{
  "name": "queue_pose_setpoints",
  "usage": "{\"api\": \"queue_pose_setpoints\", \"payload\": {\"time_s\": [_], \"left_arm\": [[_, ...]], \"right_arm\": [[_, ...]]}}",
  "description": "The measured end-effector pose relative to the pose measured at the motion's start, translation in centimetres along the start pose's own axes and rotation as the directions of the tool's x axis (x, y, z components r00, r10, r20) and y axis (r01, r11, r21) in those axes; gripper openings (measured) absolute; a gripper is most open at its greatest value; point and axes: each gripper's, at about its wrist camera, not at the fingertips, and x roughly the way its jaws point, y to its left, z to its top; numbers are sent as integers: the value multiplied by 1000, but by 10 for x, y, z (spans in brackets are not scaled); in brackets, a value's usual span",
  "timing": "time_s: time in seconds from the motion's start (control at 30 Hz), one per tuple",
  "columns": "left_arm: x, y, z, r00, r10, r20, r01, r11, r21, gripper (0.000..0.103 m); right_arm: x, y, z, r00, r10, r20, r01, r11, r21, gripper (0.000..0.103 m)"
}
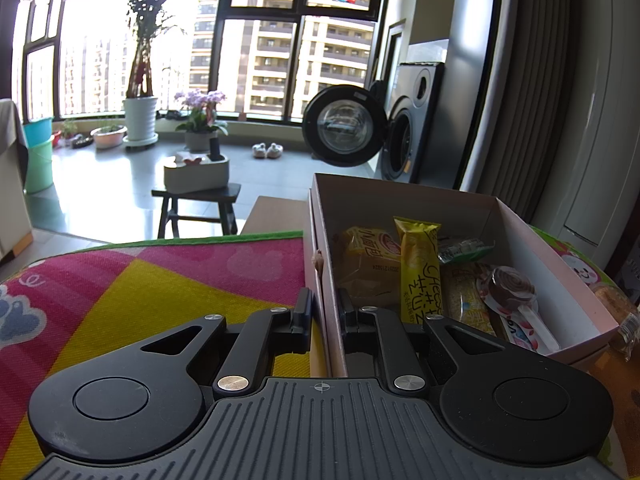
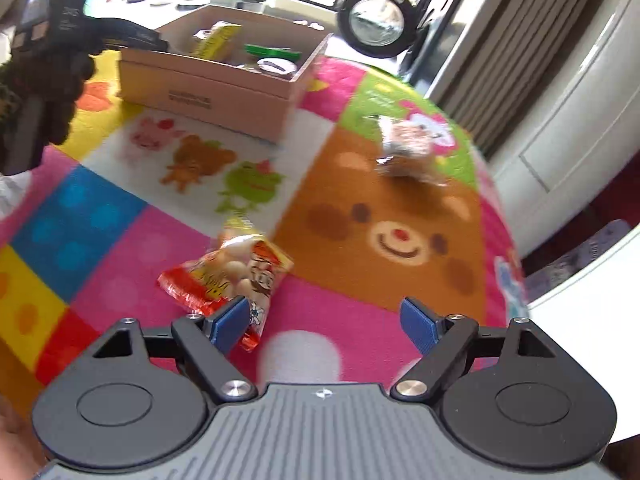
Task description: Organize objects
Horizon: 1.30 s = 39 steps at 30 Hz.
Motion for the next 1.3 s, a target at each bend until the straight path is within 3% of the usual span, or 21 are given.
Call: {"api": "queue_pose_setpoints", "payload": {"time_s": [0.07, 0.17, 0.33, 0.43, 0.5, 0.63, 0.77, 0.9, 1.03, 1.1, 1.3], "left_arm": [[0, 0, 0, 1000, 0, 0, 0, 1000, 0, 14], [0, 0, 0, 1000, 0, 0, 0, 1000, 0, 14], [0, 0, 0, 1000, 0, 0, 0, 1000, 0, 14], [0, 0, 0, 1000, 0, 0, 0, 1000, 0, 14], [0, 0, 0, 1000, 0, 0, 0, 1000, -1, 14], [0, 1, 0, 1000, -1, 0, 1, 1000, 0, 14], [0, 1, 0, 1000, -1, 0, 1, 1000, -1, 14], [0, 1, 0, 1000, -1, 0, 1, 1000, -1, 14], [0, 1, 0, 1000, -1, 0, 1, 1000, -1, 14], [0, 1, 0, 1000, -1, 0, 1, 1000, -1, 14], [0, 1, 0, 1000, -1, 0, 1, 1000, -1, 14]], "right_arm": [[-3, -10, 3, 998, 71, 2, -71, 995, 66, 83], [-1, -22, 10, 973, 231, 9, -229, 955, 190, 85], [22, -15, 21, 943, 331, -12, -313, 903, 293, 85], [39, -4, 23, 943, 330, -40, -300, 897, 324, 85], [41, 7, 26, 956, 292, -30, -271, 917, 293, 82], [35, 22, 26, 960, 278, -34, -268, 946, 181, 54], [25, 18, 23, 951, 302, -60, -290, 944, 159, 46], [15, 5, 25, 961, 267, -65, -253, 952, 170, 44], [-12, -17, 53, 970, 242, 22, -241, 949, 202, 44], [-32, -28, 78, 965, 238, 109, -257, 942, 217, 44], [-58, -26, 153, 909, 268, 319, -336, 925, 179, 44]]}}
